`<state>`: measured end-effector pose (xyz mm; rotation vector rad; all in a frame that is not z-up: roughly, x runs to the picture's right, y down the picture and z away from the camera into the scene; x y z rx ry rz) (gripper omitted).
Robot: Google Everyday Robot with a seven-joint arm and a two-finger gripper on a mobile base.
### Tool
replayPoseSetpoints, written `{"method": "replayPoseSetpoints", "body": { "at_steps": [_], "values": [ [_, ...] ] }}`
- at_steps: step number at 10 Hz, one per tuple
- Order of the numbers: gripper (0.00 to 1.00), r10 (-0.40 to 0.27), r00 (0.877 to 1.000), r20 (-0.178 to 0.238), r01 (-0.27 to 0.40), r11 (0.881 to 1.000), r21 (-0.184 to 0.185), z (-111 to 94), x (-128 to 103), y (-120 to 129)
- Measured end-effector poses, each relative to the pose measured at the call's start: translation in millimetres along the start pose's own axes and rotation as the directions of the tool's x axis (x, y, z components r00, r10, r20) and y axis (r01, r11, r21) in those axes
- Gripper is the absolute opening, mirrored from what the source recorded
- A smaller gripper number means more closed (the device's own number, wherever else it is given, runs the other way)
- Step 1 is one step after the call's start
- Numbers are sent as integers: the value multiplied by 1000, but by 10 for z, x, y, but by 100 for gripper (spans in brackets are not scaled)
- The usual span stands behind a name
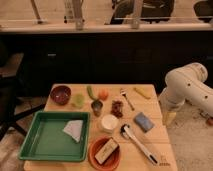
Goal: Wipe purple bowl with brush
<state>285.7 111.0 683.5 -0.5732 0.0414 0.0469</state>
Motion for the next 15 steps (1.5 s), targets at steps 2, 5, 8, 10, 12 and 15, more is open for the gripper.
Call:
{"method": "replayPoseSetpoints", "body": {
  "at_steps": [2, 5, 8, 10, 12, 15],
  "values": [
    [80, 0, 1000, 0, 0, 1000, 0, 0, 0, 0],
    [80, 0, 1000, 0, 0, 1000, 0, 0, 0, 0],
    [80, 0, 1000, 0, 0, 1000, 0, 0, 0, 0],
    [80, 0, 1000, 0, 0, 1000, 0, 0, 0, 0],
    [80, 0, 1000, 0, 0, 1000, 0, 0, 0, 0],
    [80, 46, 999, 2, -46, 999, 15, 46, -4, 70]
  ]
}}
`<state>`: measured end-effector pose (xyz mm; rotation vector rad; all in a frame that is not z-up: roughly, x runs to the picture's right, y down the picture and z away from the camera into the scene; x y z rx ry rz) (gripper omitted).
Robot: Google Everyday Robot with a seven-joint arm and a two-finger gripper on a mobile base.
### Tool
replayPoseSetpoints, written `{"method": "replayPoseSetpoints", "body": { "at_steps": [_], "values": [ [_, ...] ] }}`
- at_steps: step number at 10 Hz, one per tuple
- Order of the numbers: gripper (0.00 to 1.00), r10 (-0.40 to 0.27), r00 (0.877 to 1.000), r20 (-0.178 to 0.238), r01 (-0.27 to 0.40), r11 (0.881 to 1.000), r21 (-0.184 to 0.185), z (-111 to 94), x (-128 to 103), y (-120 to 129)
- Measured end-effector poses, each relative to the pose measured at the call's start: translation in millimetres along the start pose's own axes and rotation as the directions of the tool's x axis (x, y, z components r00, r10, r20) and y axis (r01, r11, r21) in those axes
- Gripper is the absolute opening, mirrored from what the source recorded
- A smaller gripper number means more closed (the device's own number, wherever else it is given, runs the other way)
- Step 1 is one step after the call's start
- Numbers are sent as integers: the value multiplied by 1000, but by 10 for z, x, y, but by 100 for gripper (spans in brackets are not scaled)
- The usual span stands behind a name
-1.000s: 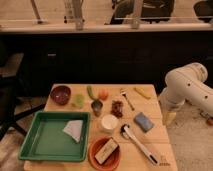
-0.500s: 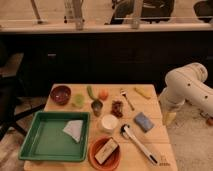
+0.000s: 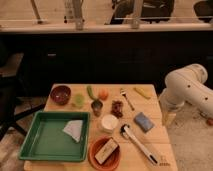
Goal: Wipe purple bowl with brush
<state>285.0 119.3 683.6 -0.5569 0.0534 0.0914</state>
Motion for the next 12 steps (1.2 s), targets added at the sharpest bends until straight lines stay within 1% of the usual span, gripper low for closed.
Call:
{"method": "replayPoseSetpoints", "body": {
  "at_steps": [2, 3, 4, 5, 6, 7, 8, 12],
  "values": [
    [80, 85, 996, 6, -85, 996, 16, 81, 35, 154],
    [80, 117, 993, 19, -117, 993, 29, 95, 9, 211],
    [80, 162, 986, 31, -164, 985, 49, 103, 18, 270],
    [80, 228, 973, 45, -231, 971, 62, 118, 54, 338],
    [80, 306, 951, 51, -309, 949, 67, 156, 70, 409],
    [80, 331, 942, 59, -334, 941, 60, 204, 55, 448],
    [80, 344, 937, 63, -348, 936, 50, 241, 54, 483],
    [80, 342, 938, 63, -345, 937, 50, 241, 43, 479]
  ]
}}
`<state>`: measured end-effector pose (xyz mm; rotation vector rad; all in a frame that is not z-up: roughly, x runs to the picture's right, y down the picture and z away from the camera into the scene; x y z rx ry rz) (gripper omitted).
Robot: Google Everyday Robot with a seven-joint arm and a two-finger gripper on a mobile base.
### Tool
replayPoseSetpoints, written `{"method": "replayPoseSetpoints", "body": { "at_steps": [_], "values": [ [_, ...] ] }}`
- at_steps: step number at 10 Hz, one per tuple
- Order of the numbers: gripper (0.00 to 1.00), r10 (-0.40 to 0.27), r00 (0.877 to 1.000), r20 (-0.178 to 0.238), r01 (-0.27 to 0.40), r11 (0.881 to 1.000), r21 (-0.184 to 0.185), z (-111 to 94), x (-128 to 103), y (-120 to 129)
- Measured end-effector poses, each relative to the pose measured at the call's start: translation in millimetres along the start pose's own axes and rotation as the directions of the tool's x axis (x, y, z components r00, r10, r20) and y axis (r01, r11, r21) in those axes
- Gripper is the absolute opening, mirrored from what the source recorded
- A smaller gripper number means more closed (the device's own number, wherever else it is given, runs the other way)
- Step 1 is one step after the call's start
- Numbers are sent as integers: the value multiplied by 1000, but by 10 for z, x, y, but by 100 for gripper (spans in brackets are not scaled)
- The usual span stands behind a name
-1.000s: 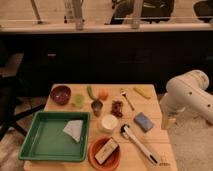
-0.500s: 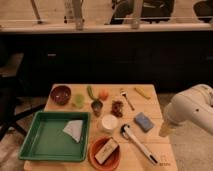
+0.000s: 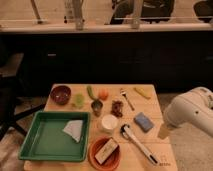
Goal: Wipe purple bowl with brush
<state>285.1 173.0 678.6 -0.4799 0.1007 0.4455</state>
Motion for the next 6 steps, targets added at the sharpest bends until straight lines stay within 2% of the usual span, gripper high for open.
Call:
{"method": "replayPoseSetpoints", "body": {
  "at_steps": [2, 3, 4, 6],
  "values": [
    [80, 9, 1000, 12, -9, 1000, -10, 5, 4, 7],
    [80, 50, 998, 47, -48, 998, -35, 45, 72, 41],
    [80, 130, 987, 95, -124, 990, -74, 116, 178, 148],
    [80, 205, 968, 141, -189, 975, -117, 210, 293, 299]
  ]
}}
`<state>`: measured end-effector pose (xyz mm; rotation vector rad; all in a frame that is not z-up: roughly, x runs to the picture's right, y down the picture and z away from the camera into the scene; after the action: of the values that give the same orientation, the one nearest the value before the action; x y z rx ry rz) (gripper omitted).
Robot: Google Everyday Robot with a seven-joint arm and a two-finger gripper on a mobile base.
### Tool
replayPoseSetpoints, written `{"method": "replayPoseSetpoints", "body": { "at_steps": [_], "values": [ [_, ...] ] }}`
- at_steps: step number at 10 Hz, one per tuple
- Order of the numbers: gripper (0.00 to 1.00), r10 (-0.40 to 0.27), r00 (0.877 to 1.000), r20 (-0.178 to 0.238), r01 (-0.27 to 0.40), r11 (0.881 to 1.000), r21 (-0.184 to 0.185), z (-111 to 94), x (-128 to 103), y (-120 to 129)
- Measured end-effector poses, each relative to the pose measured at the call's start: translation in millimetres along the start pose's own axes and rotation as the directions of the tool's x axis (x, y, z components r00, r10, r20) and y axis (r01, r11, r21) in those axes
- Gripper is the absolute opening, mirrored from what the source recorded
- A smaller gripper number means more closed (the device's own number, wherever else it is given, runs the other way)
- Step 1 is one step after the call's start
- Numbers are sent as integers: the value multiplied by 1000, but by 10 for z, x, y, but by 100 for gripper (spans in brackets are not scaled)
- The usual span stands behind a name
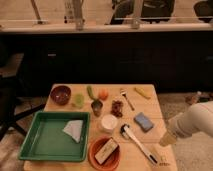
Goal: Wipe purple bowl with brush
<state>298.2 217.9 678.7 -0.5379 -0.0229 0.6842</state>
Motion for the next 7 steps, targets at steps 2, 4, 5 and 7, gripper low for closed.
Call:
{"method": "replayPoseSetpoints", "body": {
  "at_steps": [2, 4, 5, 7],
  "values": [
    [80, 19, 999, 37, -18, 1000, -17, 175, 87, 204],
    [80, 31, 998, 49, -31, 999, -11, 283, 64, 369],
    [80, 26, 998, 55, -25, 1000, -12, 336, 4, 489],
    [80, 22, 998, 58, -22, 1000, -9, 353, -16, 539]
  ]
}}
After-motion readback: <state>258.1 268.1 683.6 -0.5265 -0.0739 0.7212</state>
